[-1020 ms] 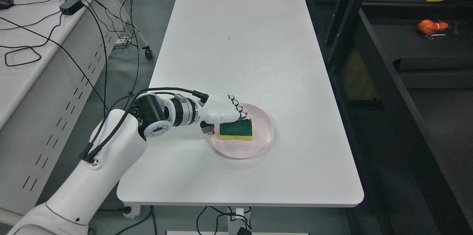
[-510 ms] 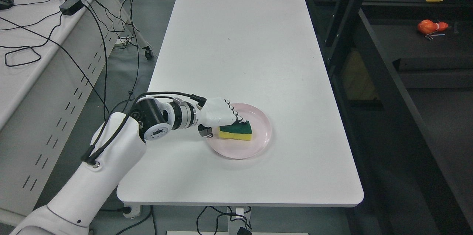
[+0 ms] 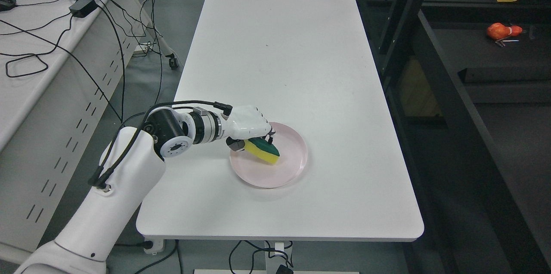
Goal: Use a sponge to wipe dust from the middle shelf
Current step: 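Close the left hand fingers around the green-and-yellow sponge, then lift the sponge off the plate with the left hand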
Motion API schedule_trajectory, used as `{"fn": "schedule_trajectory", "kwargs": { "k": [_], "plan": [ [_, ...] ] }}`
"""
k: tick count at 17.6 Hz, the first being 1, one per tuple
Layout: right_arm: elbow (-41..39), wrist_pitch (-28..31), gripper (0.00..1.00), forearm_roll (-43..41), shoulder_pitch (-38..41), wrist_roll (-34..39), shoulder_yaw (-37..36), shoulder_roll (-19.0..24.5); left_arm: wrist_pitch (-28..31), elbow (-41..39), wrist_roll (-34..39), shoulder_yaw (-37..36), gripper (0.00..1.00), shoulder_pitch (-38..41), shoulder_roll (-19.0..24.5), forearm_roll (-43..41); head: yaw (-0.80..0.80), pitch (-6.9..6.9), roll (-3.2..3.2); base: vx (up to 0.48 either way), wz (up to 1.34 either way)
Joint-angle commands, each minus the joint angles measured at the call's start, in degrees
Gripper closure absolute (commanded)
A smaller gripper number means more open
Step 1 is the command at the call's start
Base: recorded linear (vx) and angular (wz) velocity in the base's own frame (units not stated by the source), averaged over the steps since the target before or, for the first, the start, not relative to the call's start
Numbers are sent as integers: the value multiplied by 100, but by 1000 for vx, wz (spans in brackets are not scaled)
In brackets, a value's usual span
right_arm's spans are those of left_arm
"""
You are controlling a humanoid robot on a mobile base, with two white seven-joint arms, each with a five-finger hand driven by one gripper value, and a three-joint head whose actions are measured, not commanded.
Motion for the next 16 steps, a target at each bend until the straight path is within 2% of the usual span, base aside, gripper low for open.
{"fn": "schedule_trajectory", "kwargs": {
  "k": [1,3,8,11,14,16],
  "plan": [
    [-100,3,0,0,0,1,-1,-100,-472,339,14,1273,90,29,-165,60,0,0,0,0,0],
    [-100,3,0,0,0,1,8,-100,-674,340,14,1677,100,11,-236,173,0,0,0,0,0],
    [-100,3,0,0,0,1,-1,-100,-1000,-36,32,2188,100,-6,-114,1017,0,0,0,0,0],
    [-100,3,0,0,0,1,0,-100,-1000,-371,32,2548,100,64,150,1245,0,0,0,0,0],
    [-100,3,0,0,0,1,8,-100,-1000,-381,32,2821,99,90,457,1553,0,0,0,0,0],
    [-100,3,0,0,0,1,-1,-100,-1000,-381,40,2891,100,204,511,1808,0,0,0,0,0]
  ]
}}
